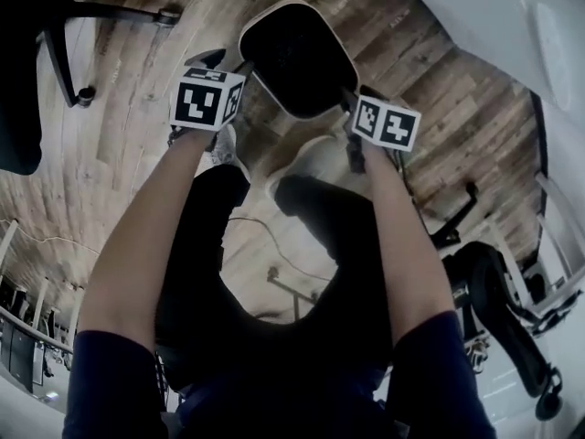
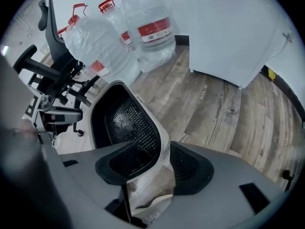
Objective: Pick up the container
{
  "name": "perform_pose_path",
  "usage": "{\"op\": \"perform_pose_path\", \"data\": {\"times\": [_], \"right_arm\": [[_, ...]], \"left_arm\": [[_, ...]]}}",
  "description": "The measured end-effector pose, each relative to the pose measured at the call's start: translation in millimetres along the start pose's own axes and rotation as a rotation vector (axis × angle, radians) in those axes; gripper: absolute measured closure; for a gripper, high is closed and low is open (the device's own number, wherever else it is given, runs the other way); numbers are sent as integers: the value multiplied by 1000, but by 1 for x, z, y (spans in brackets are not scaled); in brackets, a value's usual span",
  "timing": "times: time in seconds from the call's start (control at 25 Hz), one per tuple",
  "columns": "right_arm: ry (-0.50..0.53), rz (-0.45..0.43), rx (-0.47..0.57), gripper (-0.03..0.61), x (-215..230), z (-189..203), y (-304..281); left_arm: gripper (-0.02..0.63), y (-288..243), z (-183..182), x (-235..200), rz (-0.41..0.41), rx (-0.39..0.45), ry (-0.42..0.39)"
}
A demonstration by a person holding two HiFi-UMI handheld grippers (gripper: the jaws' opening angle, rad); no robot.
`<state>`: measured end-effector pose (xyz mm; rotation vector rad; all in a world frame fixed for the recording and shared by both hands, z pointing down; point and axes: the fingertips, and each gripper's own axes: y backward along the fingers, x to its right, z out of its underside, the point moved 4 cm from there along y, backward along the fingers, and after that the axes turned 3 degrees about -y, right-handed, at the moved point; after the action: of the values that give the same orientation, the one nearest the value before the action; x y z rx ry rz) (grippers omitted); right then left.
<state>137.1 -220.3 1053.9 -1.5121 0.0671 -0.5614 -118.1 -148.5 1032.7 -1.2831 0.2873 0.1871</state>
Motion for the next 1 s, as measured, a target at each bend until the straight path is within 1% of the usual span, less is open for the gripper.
{"op": "perform_pose_path", "data": {"times": [0.08, 0.16, 0.24, 0.28, 0.32, 0.36, 0.48, 0.56, 0.64, 0.72, 0.84, 1.0], "right_arm": [[2, 12, 5, 365, 8, -1, -19], [5, 36, 5, 371, 14, 3, -33], [15, 42, 15, 420, 16, 5, -40], [20, 40, 23, 455, 15, 5, -41], [23, 44, 29, 471, 14, 4, -42], [26, 53, 30, 481, 13, 3, -42], [38, 97, 11, 495, 10, 7, -37], [48, 118, 11, 499, 7, 6, -25], [61, 121, 23, 500, -1, 1, -6], [81, 121, 38, 502, -13, 0, 26], [112, 121, 65, 502, -37, -1, 87], [142, 123, 104, 506, -67, -1, 181]], "left_arm": [[383, -28, -10, -16, -27, -12, 18], [383, -49, -13, -21, -18, -48, 23], [383, -63, -12, -20, 2, -88, 10], [386, -68, -13, -19, 13, -99, 8], [426, -70, -14, -17, 23, -103, 11], [479, -70, -16, -16, 26, -106, 11], [494, -65, -13, -12, 8, -136, -24], [497, -55, -14, -7, -1, -141, -45], [495, -34, -20, -2, -6, -135, -55], [494, -1, -23, 8, -7, -126, -56], [491, 64, -29, 28, -13, -95, -50], [489, 159, -37, 64, -21, -37, -4]]}}
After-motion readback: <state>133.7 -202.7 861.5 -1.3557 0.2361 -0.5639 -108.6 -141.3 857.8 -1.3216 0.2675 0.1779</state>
